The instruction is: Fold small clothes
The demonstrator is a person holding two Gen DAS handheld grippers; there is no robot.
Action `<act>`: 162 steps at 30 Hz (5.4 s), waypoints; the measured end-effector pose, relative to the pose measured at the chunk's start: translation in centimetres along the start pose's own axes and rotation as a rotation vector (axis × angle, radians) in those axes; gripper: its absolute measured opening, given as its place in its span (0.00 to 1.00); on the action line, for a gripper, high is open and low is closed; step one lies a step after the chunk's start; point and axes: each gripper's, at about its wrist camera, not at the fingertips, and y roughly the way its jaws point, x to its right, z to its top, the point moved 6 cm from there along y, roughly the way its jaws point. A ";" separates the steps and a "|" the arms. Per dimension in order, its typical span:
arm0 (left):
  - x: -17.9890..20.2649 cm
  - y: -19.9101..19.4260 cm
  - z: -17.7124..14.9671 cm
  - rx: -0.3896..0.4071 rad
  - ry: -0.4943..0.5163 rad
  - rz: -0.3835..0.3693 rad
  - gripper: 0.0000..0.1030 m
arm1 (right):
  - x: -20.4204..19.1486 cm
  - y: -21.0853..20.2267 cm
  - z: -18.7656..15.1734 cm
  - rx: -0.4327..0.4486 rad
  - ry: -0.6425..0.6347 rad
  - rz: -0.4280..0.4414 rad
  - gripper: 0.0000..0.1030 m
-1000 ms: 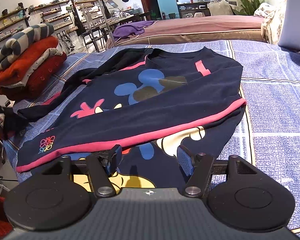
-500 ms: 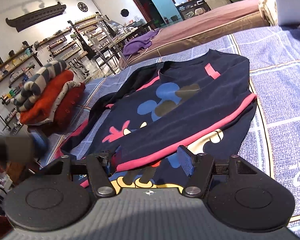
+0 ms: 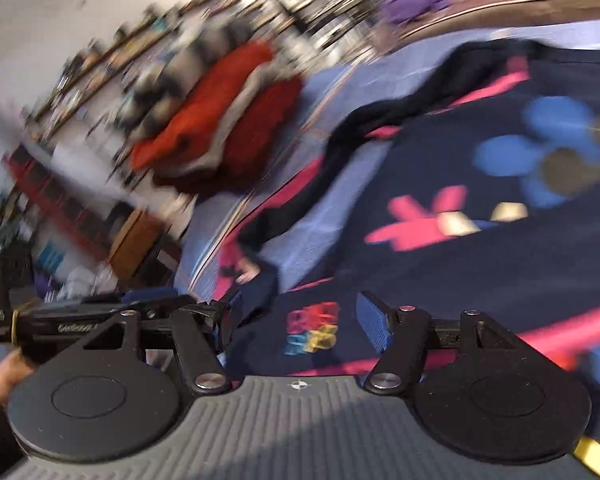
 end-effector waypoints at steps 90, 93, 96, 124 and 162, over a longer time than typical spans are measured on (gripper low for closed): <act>22.3 27.2 27.0 -0.004 0.263 -0.164 0.92 | 15.3 -22.9 -15.7 0.242 0.774 -0.152 0.07; 22.4 24.6 24.5 0.007 0.343 -0.196 0.95 | 15.3 -23.0 -15.9 0.249 0.784 -0.146 0.07; 22.3 21.8 20.8 -0.007 0.412 -0.235 0.96 | 15.0 -23.4 -15.6 0.256 0.777 -0.161 0.08; 20.2 3.6 -4.2 -0.183 0.469 -0.533 0.99 | 8.2 -22.4 -12.9 0.134 0.264 -0.542 0.44; 22.5 4.4 -8.1 -0.308 0.588 -0.345 1.00 | 3.4 -16.6 -15.1 -0.161 -0.173 -0.517 0.36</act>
